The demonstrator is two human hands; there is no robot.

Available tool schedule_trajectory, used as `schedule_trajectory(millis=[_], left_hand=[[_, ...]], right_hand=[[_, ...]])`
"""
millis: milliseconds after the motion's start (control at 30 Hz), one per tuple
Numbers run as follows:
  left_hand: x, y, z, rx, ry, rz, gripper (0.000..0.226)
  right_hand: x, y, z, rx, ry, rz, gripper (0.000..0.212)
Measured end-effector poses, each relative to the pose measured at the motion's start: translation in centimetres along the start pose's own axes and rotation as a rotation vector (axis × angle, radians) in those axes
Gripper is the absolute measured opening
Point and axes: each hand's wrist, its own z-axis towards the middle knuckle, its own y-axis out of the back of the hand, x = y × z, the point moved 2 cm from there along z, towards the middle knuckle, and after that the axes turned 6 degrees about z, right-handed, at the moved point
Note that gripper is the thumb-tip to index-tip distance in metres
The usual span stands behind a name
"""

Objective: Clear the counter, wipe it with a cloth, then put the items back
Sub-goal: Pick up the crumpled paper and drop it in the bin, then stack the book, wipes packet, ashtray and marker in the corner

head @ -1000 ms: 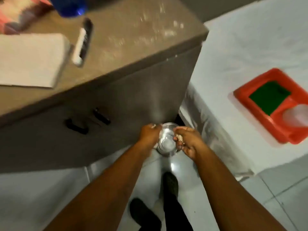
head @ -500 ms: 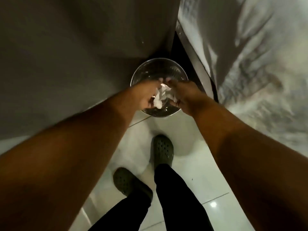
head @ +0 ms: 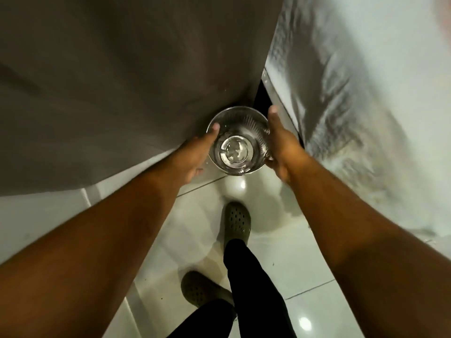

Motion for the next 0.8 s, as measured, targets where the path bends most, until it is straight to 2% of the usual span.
schedule_trajectory(millis=[100,200,300,333,433,567,700,800], left_hand=[[-0.4,2.5,-7.7,-0.033,-0.027,0.013,0.091],[-1.4,5.1,-16.2,-0.096,-0.146,0.023,0.077],[-2.1,8.0,-25.2,-0.136,-0.276,0.112,0.071],[-2.4,8.7,-27.4,-0.151,-0.304,0.135,0.073],[-3.7,11.8,-34.8,-0.204,-0.423,0.168,0.076],[-5.3,16.6,-42.6,-0.318,-0.567,0.186,0.086],[-6.0,21.1,-48.2,-0.479,-0.658,0.139,0.078],[-5.8,24.0,-50.6,-0.588,-0.67,0.072,0.074]], right_hand=[[2.6,-1.1,-7.1,-0.012,0.024,-0.007,0.085],[5.1,-2.7,-14.6,-0.006,0.051,0.016,0.078],[7.7,-4.7,-23.2,-0.016,0.114,-0.012,0.102],[8.5,-5.2,-25.4,-0.017,0.145,-0.028,0.104],[11.7,-7.1,-32.4,0.016,0.244,-0.053,0.091],[16.1,-10.3,-40.1,0.067,0.407,-0.121,0.059],[18.7,-14.0,-45.9,0.02,0.618,-0.27,0.063],[19.6,-17.3,-48.2,0.061,0.745,-0.335,0.049]])
